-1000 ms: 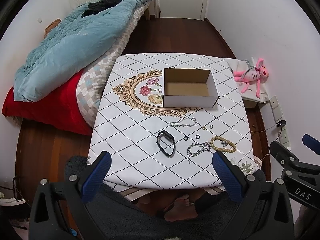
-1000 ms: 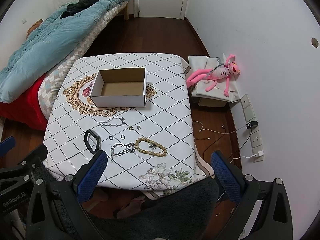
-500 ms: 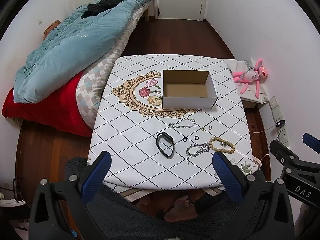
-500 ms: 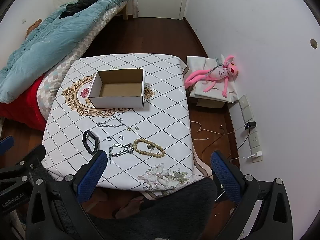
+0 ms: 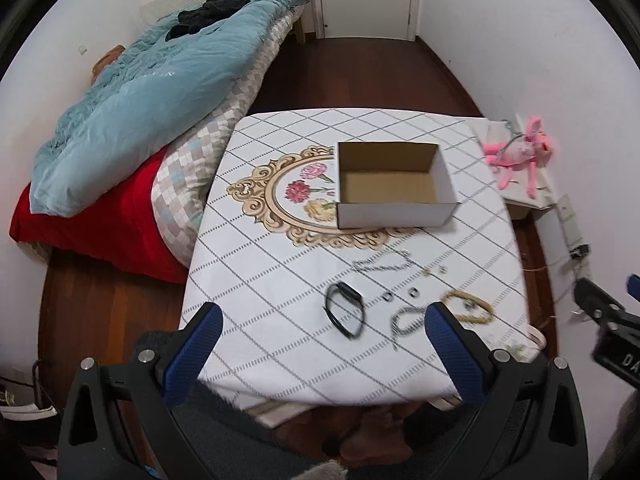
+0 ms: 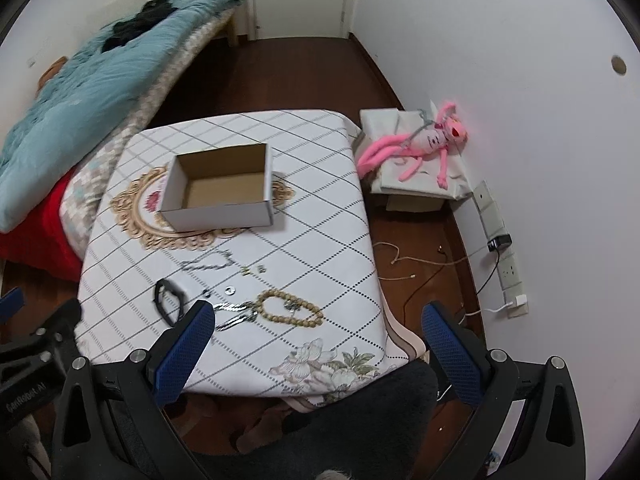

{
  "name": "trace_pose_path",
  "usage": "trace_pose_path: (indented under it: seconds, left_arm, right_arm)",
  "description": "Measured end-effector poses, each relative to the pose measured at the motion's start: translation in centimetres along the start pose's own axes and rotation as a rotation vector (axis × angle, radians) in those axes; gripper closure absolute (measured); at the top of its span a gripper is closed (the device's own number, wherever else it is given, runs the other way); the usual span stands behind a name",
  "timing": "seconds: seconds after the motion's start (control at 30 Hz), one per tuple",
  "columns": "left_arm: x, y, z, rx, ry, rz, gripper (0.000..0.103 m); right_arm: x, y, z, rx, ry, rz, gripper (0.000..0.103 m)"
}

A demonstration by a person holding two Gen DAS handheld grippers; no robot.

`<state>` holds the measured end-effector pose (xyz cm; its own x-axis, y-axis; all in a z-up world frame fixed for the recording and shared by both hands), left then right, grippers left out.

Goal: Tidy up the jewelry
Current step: 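Grasp the black watch band with the left gripper while the right grasps the wooden bead bracelet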

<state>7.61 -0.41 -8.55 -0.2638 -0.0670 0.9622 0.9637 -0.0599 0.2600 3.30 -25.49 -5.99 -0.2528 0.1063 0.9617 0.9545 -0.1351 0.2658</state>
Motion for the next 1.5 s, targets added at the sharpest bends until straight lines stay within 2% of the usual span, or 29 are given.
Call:
trace_pose_path:
  seconds: [0.1,0.23,0.33,0.43,0.53,0.73,0.8,0.83,0.9,0.93,1.07,1.17,1.37,1.5]
  left_arm:
    - [-3.3,0.7,0.3,0.001,0.033,0.026,0.0]
    - [-8.5,0.5,0.9,-0.01,0.059,0.108,0.0]
    - [-11.8,-0.2,1.1,-0.015,0.067,0.161,0.0]
    - [-14.4,-0.8,1.4,-0.006,0.045,0.214,0.0]
    - [-16.6,-1.4,1.8,0.018,0.009,0.255,0.002]
    - [-19.8,-2.2,1.2,0.05,-0.075,0.322,0.012]
    - [-20.5,-2.2,1.0,0.047,-0.076,0.325,0.026]
    - [-20.7,-2.2,0.9,0.043,-0.076,0.327,0.028]
    - [-21.1,-2.2,0.7,0.035,-0.07,0.323,0.043]
    - [-21.0,-2.0,0.7,0.036,-0.079,0.309,0.047]
    - [-20.7,-1.5,0.3,0.014,-0.086,0.279,0.081]
    - [-20.7,-1.1,0.2,0.005,-0.096,0.269,0.097]
    - [-20.4,-1.0,-0.1,-0.008,-0.104,0.25,0.099]
    - [-19.8,-1.4,-0.2,-0.01,-0.125,0.24,0.099]
  right_arm:
    - [-2.8,0.8,-0.7,-0.025,-0.02,0.025,0.0]
    - [-7.9,0.9,-1.3,-0.048,-0.037,0.09,0.001]
    - [-11.8,0.4,-1.5,-0.056,-0.042,0.146,0.006]
    - [-16.1,-0.5,-1.8,-0.072,-0.03,0.214,0.014]
    - [-19.2,-1.4,-2.1,-0.083,-0.034,0.246,0.022]
    - [-22.9,-2.9,-2.0,-0.129,0.013,0.287,0.031]
    - [-23.7,-3.1,-1.8,-0.135,0.021,0.29,0.035]
    - [-23.9,-3.2,-1.7,-0.136,0.025,0.291,0.036]
    - [-24.5,-3.3,-1.6,-0.137,0.036,0.293,0.04]
    - [-24.5,-3.2,-1.5,-0.14,0.044,0.283,0.04]
    - [-24.6,-3.1,-1.3,-0.132,0.044,0.262,0.049]
    - [-24.2,-3.2,-0.9,-0.126,0.046,0.25,0.055]
    - [-23.5,-3.5,0.6,-0.077,0.062,0.246,0.093]
    - [-23.1,-3.9,0.9,-0.122,0.16,0.245,0.094]
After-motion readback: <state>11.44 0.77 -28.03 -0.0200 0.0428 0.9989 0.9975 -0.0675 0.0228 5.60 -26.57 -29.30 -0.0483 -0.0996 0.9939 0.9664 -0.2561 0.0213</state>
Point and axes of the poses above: each gripper's, at about its wrist camera, not at the fingertips, and x roughly against the way its jaws point, z to its left, y to its top, the point moved 8 cm from there along -x, roughly the way its jaws point, and after that the axes turned 11 degrees about z, right-handed, at the moved point
